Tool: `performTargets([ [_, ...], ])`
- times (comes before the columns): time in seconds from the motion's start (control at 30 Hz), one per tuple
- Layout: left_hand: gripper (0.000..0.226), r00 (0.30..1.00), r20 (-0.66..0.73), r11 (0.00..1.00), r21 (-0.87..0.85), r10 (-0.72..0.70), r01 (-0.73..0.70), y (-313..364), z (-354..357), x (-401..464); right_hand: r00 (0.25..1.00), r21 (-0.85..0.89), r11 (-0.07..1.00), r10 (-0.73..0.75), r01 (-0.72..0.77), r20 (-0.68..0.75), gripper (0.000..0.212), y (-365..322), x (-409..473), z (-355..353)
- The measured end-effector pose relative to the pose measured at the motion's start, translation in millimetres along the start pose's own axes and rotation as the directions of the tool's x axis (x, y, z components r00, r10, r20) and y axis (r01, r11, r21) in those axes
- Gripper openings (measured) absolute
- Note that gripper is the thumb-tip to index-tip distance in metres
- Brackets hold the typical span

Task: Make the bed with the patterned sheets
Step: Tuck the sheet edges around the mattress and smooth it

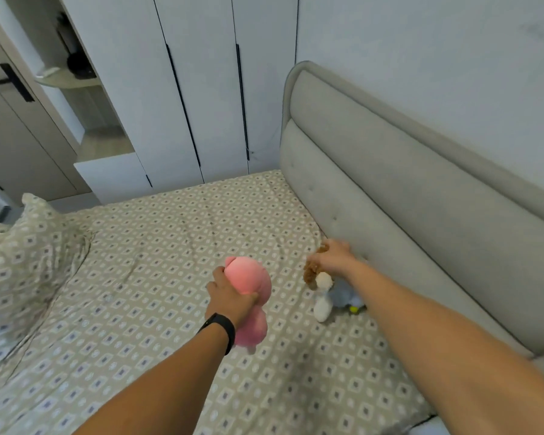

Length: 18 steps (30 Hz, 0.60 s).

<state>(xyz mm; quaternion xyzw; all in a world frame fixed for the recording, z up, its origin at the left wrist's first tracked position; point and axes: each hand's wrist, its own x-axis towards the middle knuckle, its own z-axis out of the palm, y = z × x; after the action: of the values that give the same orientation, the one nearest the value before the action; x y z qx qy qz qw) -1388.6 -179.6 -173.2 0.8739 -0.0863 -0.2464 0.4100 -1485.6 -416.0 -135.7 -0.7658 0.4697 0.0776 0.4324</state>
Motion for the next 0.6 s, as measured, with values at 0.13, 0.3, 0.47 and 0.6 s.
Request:
performTargets([
  [0.13,0.108,0.994,0.066,0.985,-0.159,0.085,-0.073,41,33,2,0.934,0.33,0.935,0.004,-0.13,0.356,0.051,23,-9,19],
  [0.3,0.056,0.973,0.23,0.951,-0.298,-0.012,0.082,77,53,4,0.891,0.622,0.732,-0.044,-0.279,0.451,0.065,47,-7,32],
  [0.47,0.027,0.959,0.281,0.951,-0.292,-0.018,0.104,87,59,2,0.921,0.668,0.687,0.008,-0.288,0.389,0.087,75,10,8],
  [0.6,0.022,0.98,0.194,0.968,-0.234,-0.045,0.091,79,47,5,1.0,0.624,0.78,0.025,-0.03,0.017,0.072,66,31,-38],
])
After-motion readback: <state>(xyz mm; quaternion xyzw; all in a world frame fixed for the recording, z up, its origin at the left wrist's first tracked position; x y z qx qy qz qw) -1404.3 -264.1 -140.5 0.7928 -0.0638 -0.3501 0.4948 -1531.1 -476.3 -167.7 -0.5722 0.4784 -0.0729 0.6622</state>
